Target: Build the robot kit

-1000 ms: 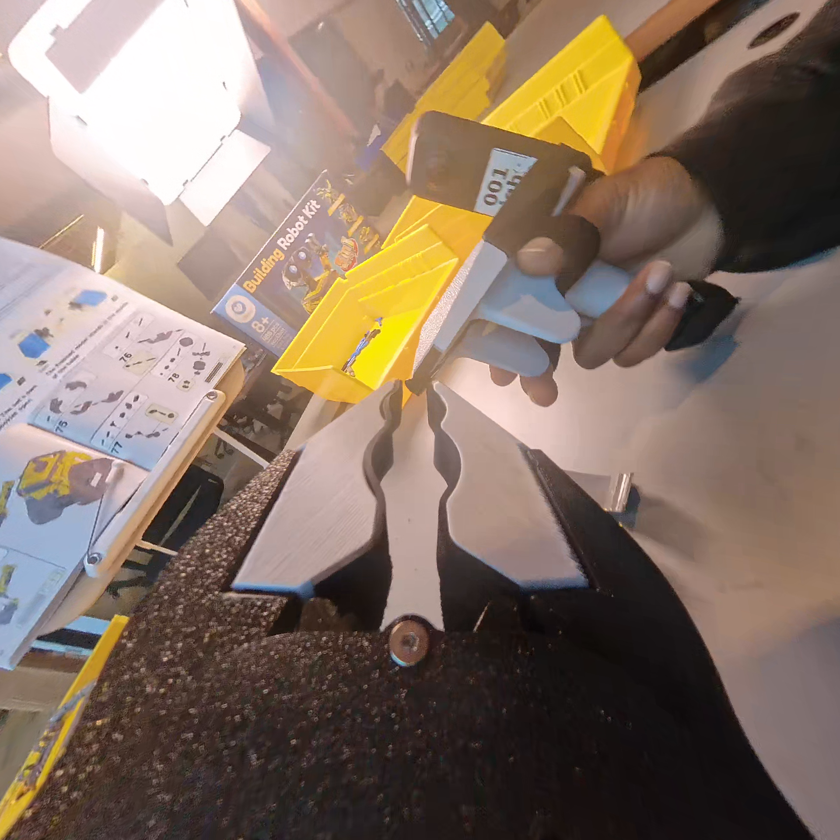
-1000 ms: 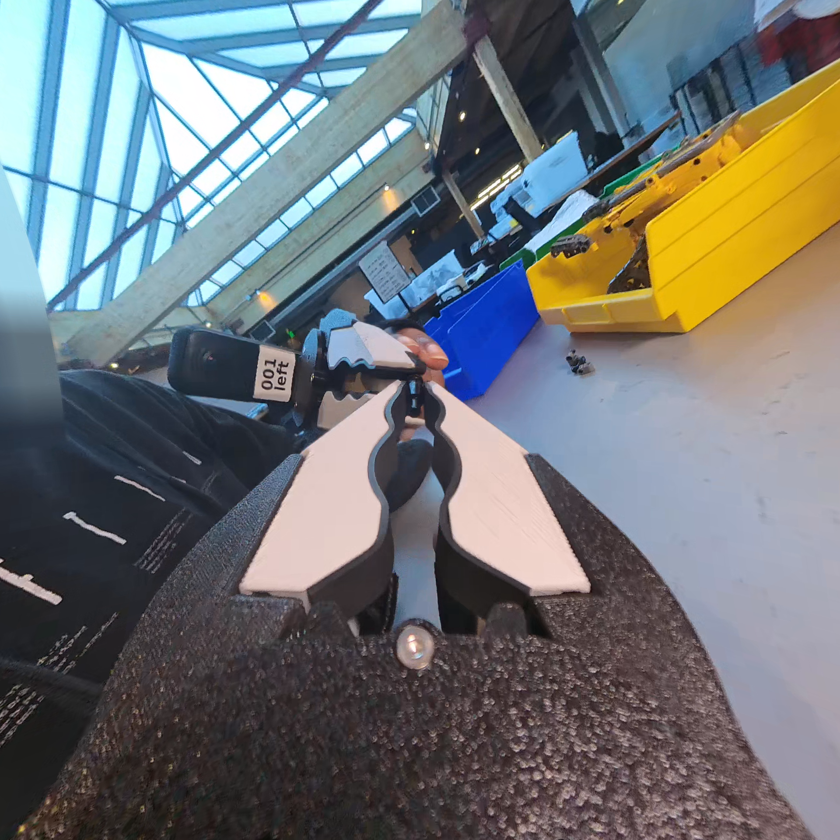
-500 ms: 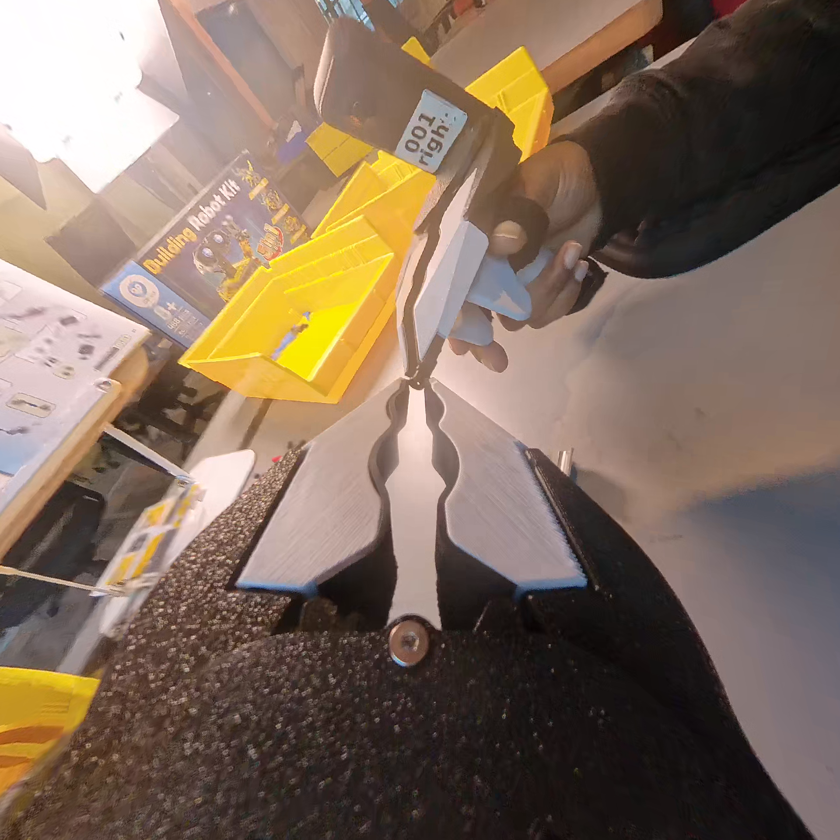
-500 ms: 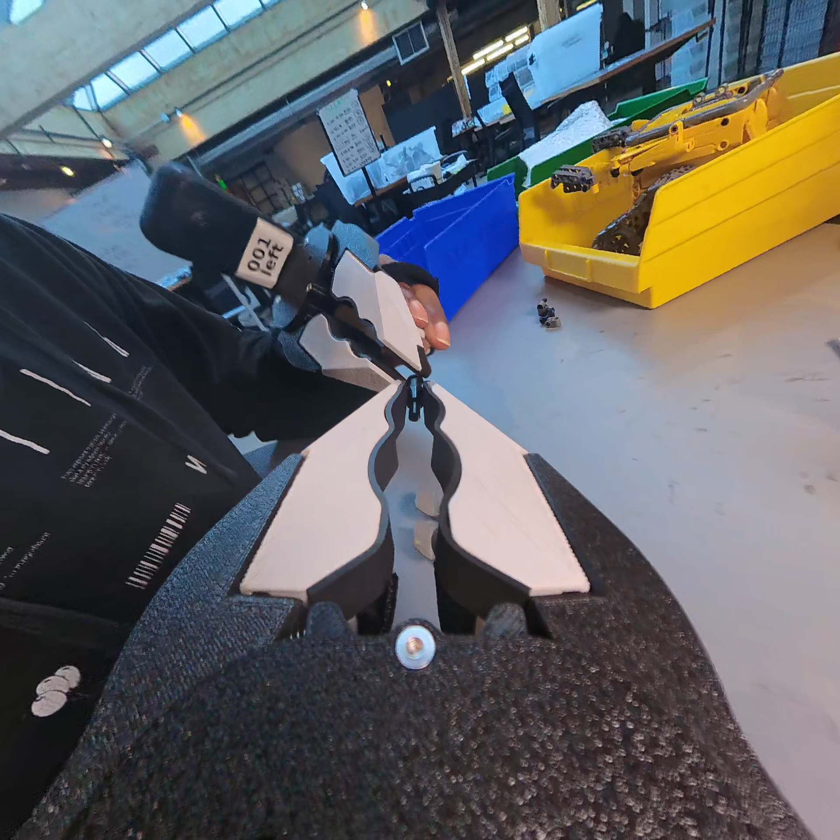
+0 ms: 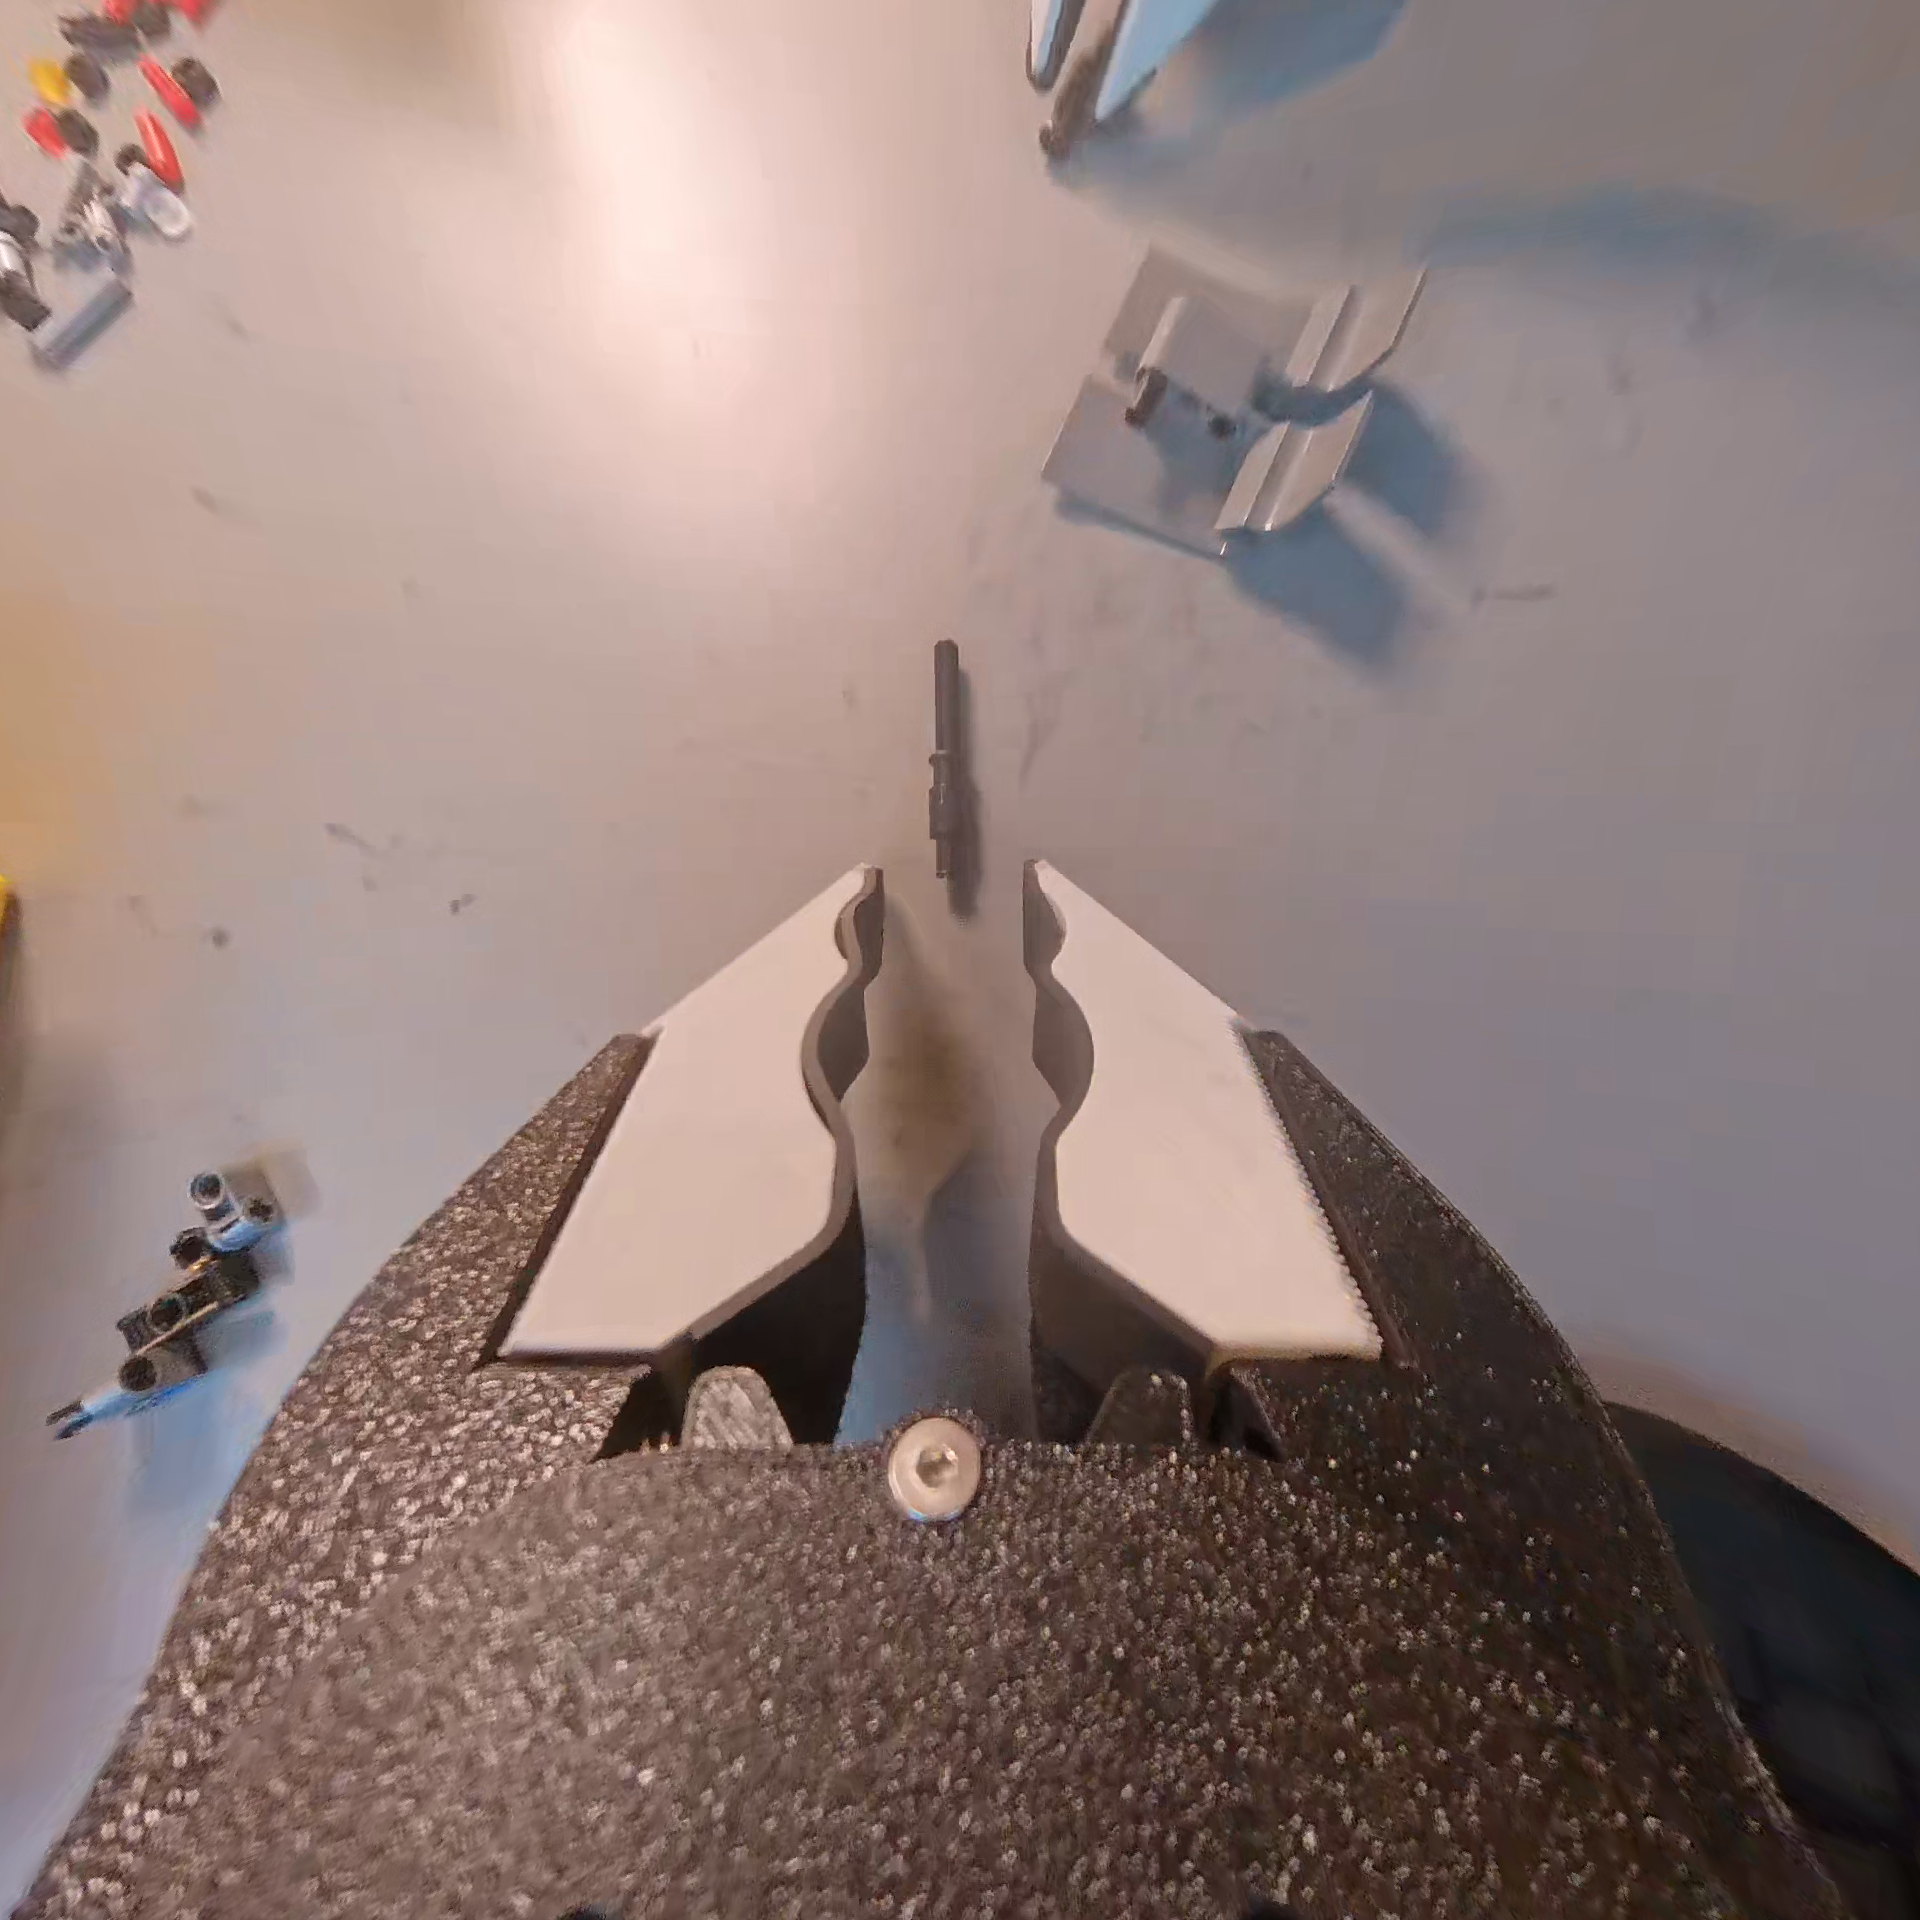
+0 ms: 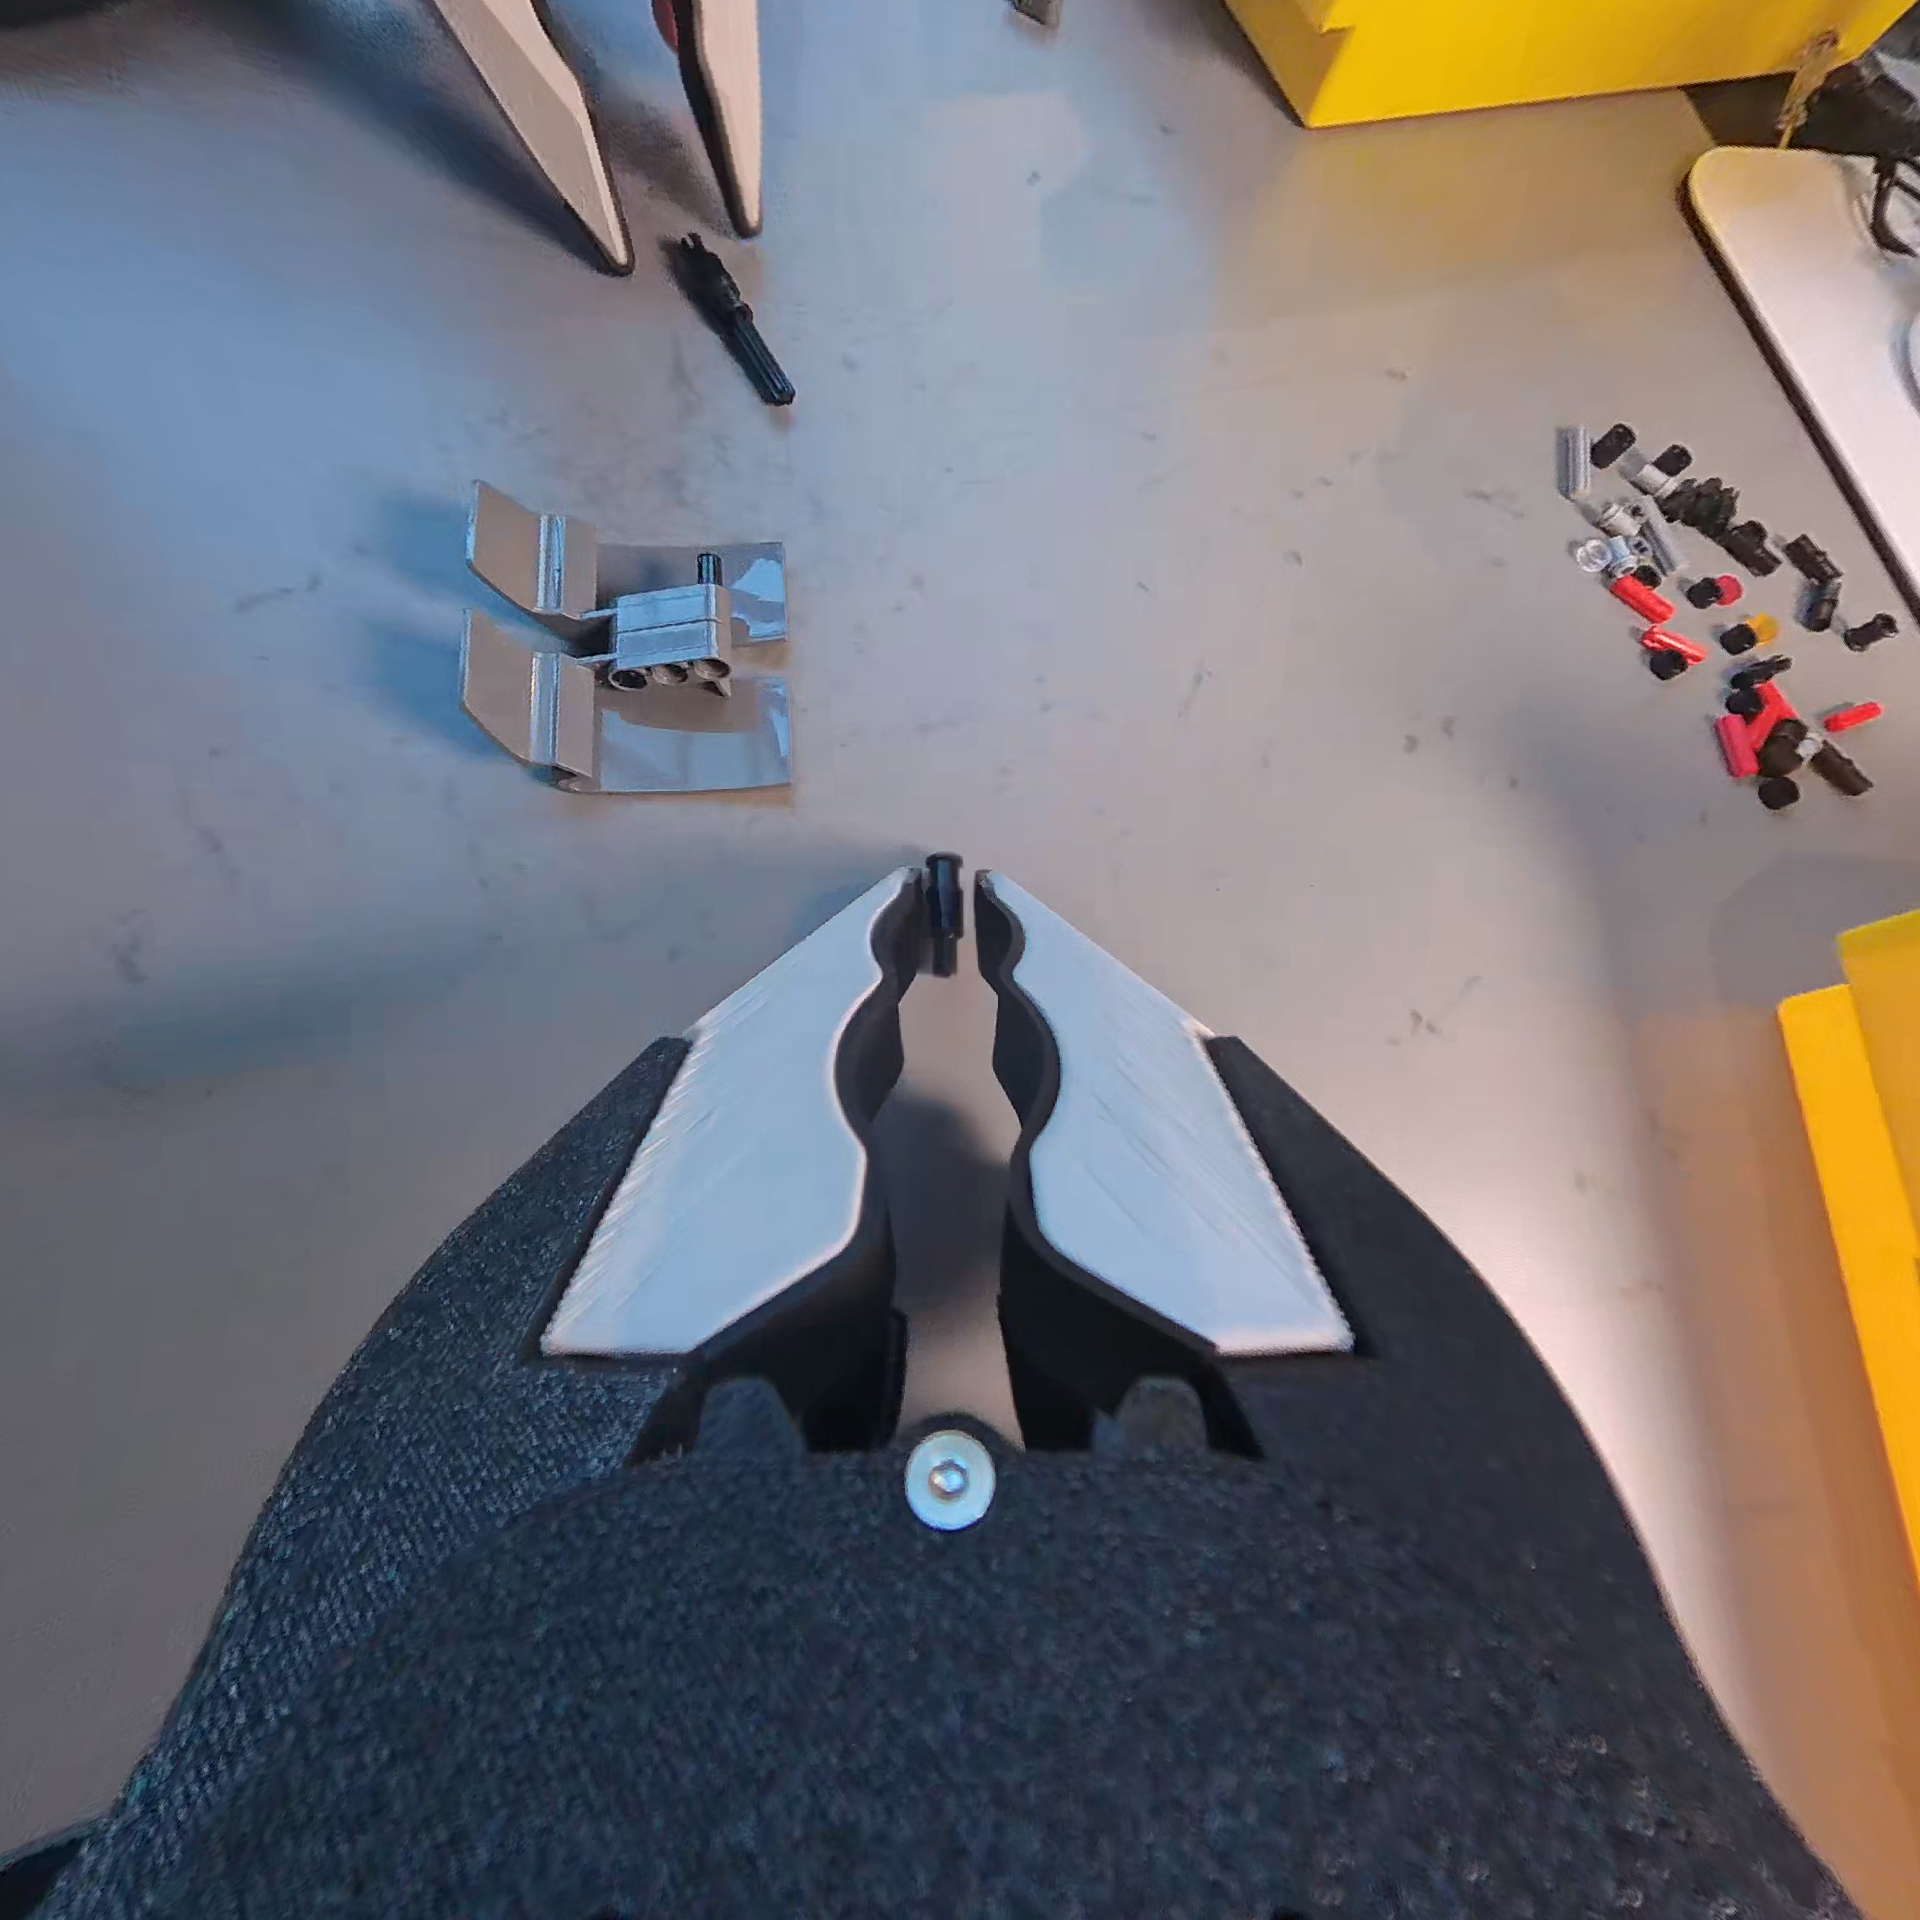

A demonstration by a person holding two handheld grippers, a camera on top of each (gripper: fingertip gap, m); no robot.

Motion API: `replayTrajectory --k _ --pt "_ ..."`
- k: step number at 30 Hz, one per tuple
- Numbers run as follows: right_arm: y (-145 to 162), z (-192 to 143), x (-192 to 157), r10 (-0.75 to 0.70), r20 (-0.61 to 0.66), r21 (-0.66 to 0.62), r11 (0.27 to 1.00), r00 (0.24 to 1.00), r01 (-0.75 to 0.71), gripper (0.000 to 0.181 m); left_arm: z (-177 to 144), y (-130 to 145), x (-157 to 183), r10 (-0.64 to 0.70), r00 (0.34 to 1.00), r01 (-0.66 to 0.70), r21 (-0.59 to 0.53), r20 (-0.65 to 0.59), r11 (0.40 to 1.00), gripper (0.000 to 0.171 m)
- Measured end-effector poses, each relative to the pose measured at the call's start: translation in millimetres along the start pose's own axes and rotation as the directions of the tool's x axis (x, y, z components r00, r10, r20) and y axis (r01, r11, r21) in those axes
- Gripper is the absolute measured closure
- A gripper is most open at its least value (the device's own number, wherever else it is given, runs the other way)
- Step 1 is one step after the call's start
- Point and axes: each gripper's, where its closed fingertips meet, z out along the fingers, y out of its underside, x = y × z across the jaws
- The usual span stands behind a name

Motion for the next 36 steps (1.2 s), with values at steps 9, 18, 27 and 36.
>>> replayTrajectory --k 9,18,27,36 --pt "-20 -19 -6 0.067 0.077 0.112 0.991 0.995 -0.075 0.143 6 -6 1 0.033 0.999 -0.033 0.033 0.001 0.999 0.168" --pt "-45 3 -52 0.089 0.225 0.085 0.99 0.97 -0.11 0.146 11 -39 31 0.19 0.976 -0.176 0.129 -0.106 0.976 0.168" --pt "-37 17 -49 0.11 0.222 0.014 0.993 0.969 -0.116 0.152 24 -39 32 0.309 0.939 -0.301 0.073 -0.151 0.951 0.168" --pt "-37 20 -52 0.067 0.24 0.002 0.998 0.969 -0.07 0.159 27 -44 32 0.325 0.933 -0.315 0.087 -0.154 0.945 0.168"
